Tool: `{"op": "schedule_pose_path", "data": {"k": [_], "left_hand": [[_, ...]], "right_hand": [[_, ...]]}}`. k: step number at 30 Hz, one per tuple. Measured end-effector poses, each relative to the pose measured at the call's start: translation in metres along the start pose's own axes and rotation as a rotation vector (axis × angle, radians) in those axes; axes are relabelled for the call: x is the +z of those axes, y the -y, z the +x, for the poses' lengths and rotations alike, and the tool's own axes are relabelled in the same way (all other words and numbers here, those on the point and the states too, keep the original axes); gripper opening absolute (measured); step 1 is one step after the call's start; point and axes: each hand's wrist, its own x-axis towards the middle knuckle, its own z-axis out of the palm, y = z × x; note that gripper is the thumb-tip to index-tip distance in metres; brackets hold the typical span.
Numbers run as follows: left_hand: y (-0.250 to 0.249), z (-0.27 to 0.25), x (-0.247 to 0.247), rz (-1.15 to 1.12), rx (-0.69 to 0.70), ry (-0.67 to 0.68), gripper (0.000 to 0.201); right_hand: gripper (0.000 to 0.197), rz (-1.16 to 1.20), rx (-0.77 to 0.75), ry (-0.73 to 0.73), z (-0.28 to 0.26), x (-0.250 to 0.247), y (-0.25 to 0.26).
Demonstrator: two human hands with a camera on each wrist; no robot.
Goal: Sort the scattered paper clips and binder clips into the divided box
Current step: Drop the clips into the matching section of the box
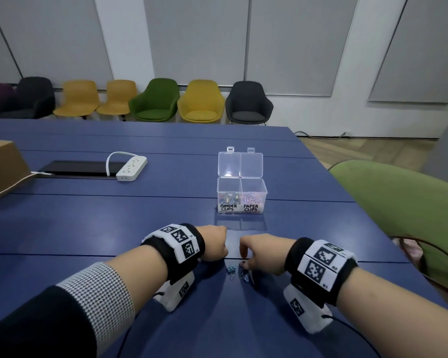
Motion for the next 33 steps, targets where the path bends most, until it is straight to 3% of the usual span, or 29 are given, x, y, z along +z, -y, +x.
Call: {"op": "schedule_pose_path", "data": {"k": [5,9,16,21,26,29,33], "left_hand": [[-0.007,-0.018,0.005,-0.181,0.133,0.007,0.011],[-0.017,-0.026,0.015,-0.115,0.17,0.026,0.022],[-0.026,-0.028,0.022,-0.045,0.248,-0.012,0.043],[-0.02,-0.021,0.025,-0.028,0.353,-0.039,0.039],[-0.022,-0.015,0.022,0.018,0.409,-0.033,0.03],[-0.026,-0.014,0.024,0.087,0.382,-0.066,0.023],[-0.028,-0.015,0.028,0.187,0.182,-0.114,0.014]], "right_hand": [[0.036,0.128,0.057,0.029,-0.004,0.001,-0.013],[0.042,0.073,0.066,0.051,-0.008,0.006,-0.015],[0.031,0.014,0.019,0.018,0.0,0.013,-0.012],[0.034,0.053,-0.001,-0.008,0.004,0.015,-0.011],[0.009,0.014,0.076,-0.009,0.003,0.013,-0.014],[0.012,-0.04,0.121,-0.003,0.0,0.011,-0.02],[0.015,-0.063,0.123,0.036,-0.008,0.006,-0.033]]}}
